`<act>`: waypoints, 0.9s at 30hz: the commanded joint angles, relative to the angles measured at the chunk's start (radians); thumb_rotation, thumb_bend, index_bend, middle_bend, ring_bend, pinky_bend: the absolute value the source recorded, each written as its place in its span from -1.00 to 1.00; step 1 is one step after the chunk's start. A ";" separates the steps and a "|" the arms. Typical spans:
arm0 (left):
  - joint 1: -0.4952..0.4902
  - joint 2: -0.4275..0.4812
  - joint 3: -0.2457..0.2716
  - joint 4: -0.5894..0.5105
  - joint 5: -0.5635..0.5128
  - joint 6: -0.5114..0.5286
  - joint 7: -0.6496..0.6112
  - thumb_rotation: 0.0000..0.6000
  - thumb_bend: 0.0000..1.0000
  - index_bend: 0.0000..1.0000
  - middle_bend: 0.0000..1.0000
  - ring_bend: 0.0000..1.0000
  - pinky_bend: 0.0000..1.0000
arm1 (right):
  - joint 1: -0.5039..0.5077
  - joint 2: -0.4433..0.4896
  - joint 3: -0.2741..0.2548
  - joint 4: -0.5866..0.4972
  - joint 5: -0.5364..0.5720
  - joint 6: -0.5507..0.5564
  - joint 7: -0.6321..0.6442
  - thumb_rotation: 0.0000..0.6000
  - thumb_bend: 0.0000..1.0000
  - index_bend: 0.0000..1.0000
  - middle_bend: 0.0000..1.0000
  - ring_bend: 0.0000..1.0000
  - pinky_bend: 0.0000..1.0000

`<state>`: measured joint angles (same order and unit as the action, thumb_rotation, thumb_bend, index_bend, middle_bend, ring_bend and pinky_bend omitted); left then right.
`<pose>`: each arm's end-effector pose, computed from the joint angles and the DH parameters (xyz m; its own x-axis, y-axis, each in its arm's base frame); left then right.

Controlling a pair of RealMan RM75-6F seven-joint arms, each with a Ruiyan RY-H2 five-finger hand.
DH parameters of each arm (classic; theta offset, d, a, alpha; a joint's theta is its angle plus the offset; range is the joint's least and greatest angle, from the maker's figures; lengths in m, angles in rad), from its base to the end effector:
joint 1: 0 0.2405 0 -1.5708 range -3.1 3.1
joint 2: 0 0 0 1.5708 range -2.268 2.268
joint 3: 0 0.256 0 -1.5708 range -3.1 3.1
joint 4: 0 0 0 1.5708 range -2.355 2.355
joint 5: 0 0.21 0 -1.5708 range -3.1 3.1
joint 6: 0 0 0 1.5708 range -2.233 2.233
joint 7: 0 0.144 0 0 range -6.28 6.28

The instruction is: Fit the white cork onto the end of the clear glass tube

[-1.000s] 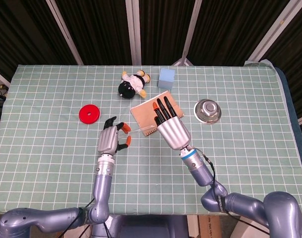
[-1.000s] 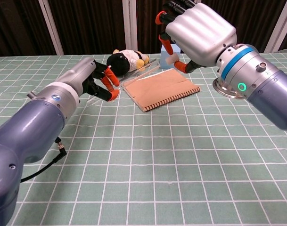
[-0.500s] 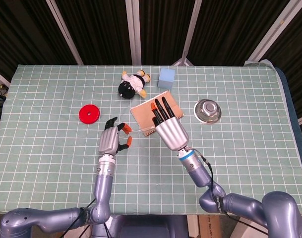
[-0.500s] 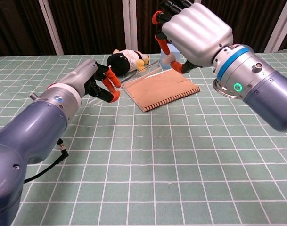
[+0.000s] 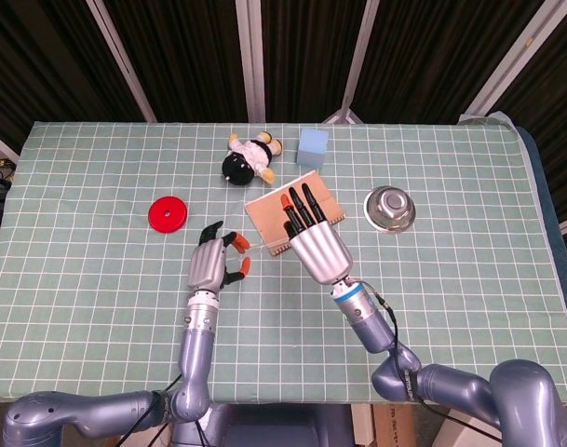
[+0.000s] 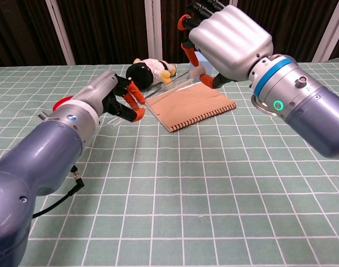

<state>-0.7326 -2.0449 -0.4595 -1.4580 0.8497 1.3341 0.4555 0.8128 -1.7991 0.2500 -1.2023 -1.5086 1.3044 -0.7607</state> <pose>-0.0617 0.3206 -0.0742 -0.1161 0.1406 0.9832 0.9931 0.0313 0.1128 -0.0690 -0.3504 -0.0214 0.6112 0.4639 0.6413 -0.5001 -0.4017 0.7672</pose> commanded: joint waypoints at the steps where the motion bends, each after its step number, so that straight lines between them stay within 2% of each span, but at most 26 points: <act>1: 0.000 -0.002 0.000 0.000 0.000 0.000 -0.002 1.00 0.45 0.00 -0.04 -0.83 -1.00 | 0.000 -0.001 0.000 0.002 0.000 0.000 0.000 1.00 -0.22 0.17 -0.63 -1.00 -1.00; 27: -0.007 -0.031 -0.011 -0.003 -0.011 0.005 0.008 1.00 0.45 0.00 -0.04 -0.81 -1.00 | -0.001 -0.012 -0.003 -0.001 -0.004 0.009 0.007 1.00 -0.22 0.17 -0.63 -1.00 -1.00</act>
<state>-0.7399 -2.0755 -0.4705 -1.4612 0.8386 1.3391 0.4636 0.8116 -1.8114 0.2467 -1.2028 -1.5128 1.3131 -0.7534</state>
